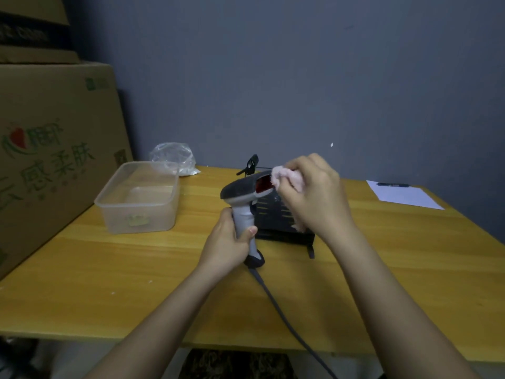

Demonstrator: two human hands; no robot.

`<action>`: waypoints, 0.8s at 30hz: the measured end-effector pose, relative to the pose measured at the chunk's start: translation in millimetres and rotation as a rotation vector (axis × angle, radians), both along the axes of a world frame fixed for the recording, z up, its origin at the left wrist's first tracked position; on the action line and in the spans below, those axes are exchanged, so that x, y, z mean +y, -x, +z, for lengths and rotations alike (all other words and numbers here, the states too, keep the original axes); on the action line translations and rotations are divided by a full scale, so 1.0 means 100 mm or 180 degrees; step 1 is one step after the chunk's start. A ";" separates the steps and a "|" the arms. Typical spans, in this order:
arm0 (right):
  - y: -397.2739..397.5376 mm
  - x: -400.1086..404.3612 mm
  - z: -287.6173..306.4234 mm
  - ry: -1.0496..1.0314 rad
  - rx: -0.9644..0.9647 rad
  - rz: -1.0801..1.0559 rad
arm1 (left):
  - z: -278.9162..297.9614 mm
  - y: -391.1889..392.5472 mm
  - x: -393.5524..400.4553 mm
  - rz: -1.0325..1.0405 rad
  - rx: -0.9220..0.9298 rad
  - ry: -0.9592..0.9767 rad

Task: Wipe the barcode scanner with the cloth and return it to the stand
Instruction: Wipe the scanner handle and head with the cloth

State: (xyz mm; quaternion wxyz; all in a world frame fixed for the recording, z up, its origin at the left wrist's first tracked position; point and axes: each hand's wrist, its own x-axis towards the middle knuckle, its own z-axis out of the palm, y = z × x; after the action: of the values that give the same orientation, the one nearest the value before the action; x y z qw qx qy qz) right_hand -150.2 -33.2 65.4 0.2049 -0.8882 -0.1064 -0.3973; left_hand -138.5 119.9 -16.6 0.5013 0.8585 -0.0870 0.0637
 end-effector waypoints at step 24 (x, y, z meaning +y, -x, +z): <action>0.02 -0.18 0.03 0.0528 -0.0739 0.0307 | 0.18 0.06 -0.02 0.0213 -0.0506 -0.0351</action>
State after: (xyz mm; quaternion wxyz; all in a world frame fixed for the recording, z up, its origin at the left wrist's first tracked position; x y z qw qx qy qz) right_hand -152.7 -50.9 68.1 0.1359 -0.8440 -0.2044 -0.4769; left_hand -144.8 118.1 1.8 0.4425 0.8794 -0.1012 0.1434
